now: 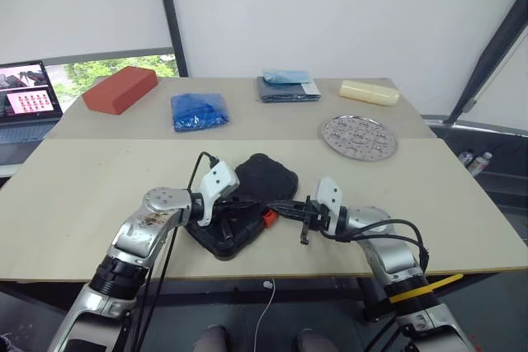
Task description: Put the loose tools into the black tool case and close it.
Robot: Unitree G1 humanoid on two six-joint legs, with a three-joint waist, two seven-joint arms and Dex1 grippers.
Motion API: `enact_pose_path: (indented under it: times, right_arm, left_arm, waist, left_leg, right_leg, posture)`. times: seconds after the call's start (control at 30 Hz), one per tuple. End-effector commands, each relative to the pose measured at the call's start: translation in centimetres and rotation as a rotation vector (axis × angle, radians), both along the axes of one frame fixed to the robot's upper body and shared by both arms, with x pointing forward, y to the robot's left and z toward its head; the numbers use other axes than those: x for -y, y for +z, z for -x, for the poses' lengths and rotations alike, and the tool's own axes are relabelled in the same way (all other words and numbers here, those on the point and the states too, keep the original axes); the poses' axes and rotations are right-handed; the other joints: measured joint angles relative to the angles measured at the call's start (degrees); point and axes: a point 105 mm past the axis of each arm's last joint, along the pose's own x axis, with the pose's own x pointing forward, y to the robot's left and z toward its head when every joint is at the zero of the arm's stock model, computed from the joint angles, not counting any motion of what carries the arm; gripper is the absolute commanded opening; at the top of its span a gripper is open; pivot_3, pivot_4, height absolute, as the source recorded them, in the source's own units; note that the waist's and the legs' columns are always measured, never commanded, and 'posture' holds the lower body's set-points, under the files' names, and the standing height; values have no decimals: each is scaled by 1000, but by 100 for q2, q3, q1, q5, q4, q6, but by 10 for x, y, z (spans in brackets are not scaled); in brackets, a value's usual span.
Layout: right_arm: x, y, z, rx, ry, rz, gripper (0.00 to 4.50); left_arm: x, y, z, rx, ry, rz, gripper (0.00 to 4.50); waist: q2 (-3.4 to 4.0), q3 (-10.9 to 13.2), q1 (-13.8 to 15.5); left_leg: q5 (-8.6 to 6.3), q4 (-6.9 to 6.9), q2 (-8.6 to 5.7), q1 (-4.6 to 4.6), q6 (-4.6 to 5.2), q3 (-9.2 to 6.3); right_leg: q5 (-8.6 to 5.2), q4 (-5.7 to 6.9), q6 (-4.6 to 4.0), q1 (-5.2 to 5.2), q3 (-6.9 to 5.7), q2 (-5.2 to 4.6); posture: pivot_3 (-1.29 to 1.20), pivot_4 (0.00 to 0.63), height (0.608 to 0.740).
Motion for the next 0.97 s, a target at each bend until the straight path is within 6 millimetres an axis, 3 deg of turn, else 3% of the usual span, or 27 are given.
enact_pose_path:
  times: [0.03, 0.07, 0.13, 0.27, 0.33, 0.5, 0.53, 0.63, 0.7, 0.83, 0.97]
  right_arm:
    - [21, 17, 2, 46, -4, -6, 0]
    - [29, 23, 2, 51, -10, -17, 0]
    - [44, 28, 4, 55, -12, -10, 580]
    - [73, 33, 2, 103, -36, 65, 1804]
    - [87, 34, 0, 134, -53, 106, 2549]
    - [124, 33, -5, 211, -67, 216, 4228]
    - [129, 33, -6, 233, -56, 232, 4467]
    - [142, 32, -10, 211, -47, 266, 4467]
    - [147, 34, -13, 209, -52, 260, 4467]
    - [153, 29, -15, 216, -48, 294, 4467]
    - [158, 24, -15, 218, -73, 293, 4467]
  left_arm:
    - [-24, -21, -2, -77, 106, 61, 31]
    - [-29, -8, -1, -28, 103, 119, 268]
    - [-42, 8, 3, 49, 103, 174, 629]
    - [-75, 40, 25, 184, 89, 262, 2057]
    - [-94, 43, 38, 203, 113, 237, 2834]
    - [-157, 23, 77, 176, 288, 86, 4435]
    - [-168, 19, 83, 176, 335, 62, 4499]
    - [-199, 6, 103, 170, 467, -24, 4499]
    - [-209, 0, 111, 177, 518, -71, 4499]
    - [-213, -3, 115, 191, 572, -89, 4499]
    - [-209, 8, 104, 276, 617, -84, 4499]
  waist:
    - [2, 1, 6]
    - [2, 1, 6]
    - [5, 8, -23]
    - [-8, 21, -81]
    - [-15, 32, -86]
    - [-27, 49, -112]
    - [-30, 58, -111]
    - [-44, 79, -93]
    - [-53, 88, -85]
    - [-55, 91, -19]
    - [-56, 91, 19]
  left_leg:
    - [-1, -3, -1, -2, 1, 1]
    - [-1, -7, -1, -10, 1, 4]
    - [0, -9, 1, -21, 2, 4]
    - [1, -35, 4, -20, 4, 4]
    - [1, -43, 6, -23, 4, 4]
    - [11, -41, 3, -80, 20, 14]
    - [13, -41, 2, -82, 24, 18]
    - [9, -40, 1, -85, 17, 19]
    - [-3, -40, 2, -85, -3, 19]
    - [-5, -39, -2, -85, -6, 30]
    - [-6, -38, -10, -85, -7, 45]
  right_leg:
    - [-4, -2, 1, 0, 0, -1]
    - [-4, -1, 0, 2, 3, -2]
    - [-4, 5, -1, -1, 5, 0]
    - [-7, 10, -10, -18, 7, 5]
    - [-12, 10, -17, -28, 5, 6]
    - [-14, 0, -14, -79, 10, 0]
    - [-13, -4, -16, -78, 12, -5]
    - [-15, -5, -15, -85, 10, -9]
    - [-17, -4, -14, -89, 8, -11]
    - [-14, -7, -19, -117, -5, -34]
    - [-14, -10, -19, -115, -9, -52]
  posture:
    - [0, 150, 740]
    - [0, 150, 740]
    - [0, 150, 740]
    - [0, 150, 740]
    - [0, 150, 740]
    - [0, 150, 740]
    - [0, 150, 740]
    - [0, 150, 740]
    - [0, 150, 740]
    - [0, 150, 740]
    - [0, 150, 740]
